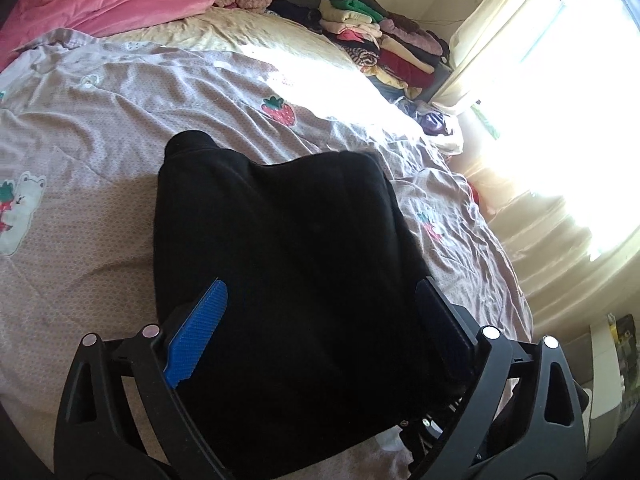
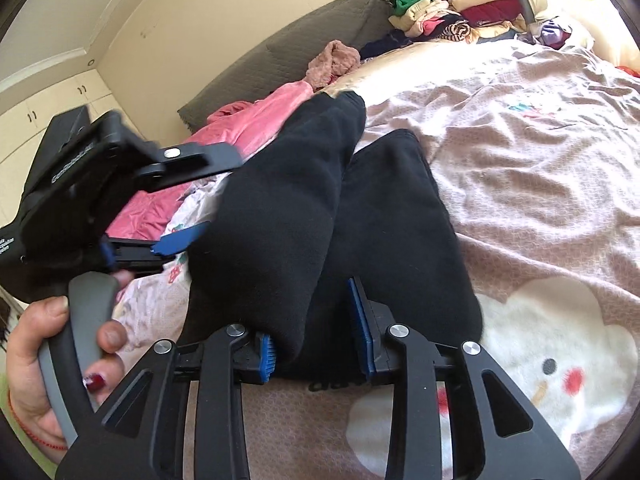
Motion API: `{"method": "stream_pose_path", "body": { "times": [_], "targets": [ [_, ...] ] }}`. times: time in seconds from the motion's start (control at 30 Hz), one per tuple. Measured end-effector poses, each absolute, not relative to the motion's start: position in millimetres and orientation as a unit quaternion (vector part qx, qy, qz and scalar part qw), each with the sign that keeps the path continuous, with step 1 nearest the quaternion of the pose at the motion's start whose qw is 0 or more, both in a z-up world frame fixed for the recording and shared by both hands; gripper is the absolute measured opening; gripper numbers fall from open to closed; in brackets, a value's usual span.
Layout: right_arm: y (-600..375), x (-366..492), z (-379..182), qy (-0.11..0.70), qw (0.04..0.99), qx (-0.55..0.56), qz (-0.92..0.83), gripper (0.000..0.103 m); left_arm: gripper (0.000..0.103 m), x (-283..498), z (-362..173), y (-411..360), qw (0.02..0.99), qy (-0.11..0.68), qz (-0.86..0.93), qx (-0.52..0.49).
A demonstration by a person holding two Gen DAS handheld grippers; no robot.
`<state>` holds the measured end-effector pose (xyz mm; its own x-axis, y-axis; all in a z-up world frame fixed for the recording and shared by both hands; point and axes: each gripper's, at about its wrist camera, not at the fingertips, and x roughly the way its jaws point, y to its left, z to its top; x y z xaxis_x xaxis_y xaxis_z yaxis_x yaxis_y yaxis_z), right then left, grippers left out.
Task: Fold small clothes
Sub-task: 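Lower the folded side onto the bundle and open both tools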
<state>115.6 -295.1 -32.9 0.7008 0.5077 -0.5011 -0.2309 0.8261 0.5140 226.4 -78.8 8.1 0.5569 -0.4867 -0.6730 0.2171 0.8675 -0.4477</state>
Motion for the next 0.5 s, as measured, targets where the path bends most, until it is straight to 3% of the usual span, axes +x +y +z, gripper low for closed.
{"method": "stream_pose_path", "body": {
  "times": [0.2,0.3,0.5],
  "targets": [
    [-319.4,101.5,-31.9,0.344,0.888,0.233,0.196,0.036,0.088,222.9,-10.6,-55.4,0.875,0.435,-0.156,-0.146],
    [-330.0,90.5,-24.1,0.342,0.894,0.23,0.174,0.052,0.088,222.0,-25.8,-53.8,0.87,0.448,-0.155,-0.134],
    [-350.6,89.7,-4.6,0.32,0.904,0.241,0.148,0.061,0.093,210.3,-30.2,-53.3,0.878,0.44,-0.159,-0.105]
  ]
}}
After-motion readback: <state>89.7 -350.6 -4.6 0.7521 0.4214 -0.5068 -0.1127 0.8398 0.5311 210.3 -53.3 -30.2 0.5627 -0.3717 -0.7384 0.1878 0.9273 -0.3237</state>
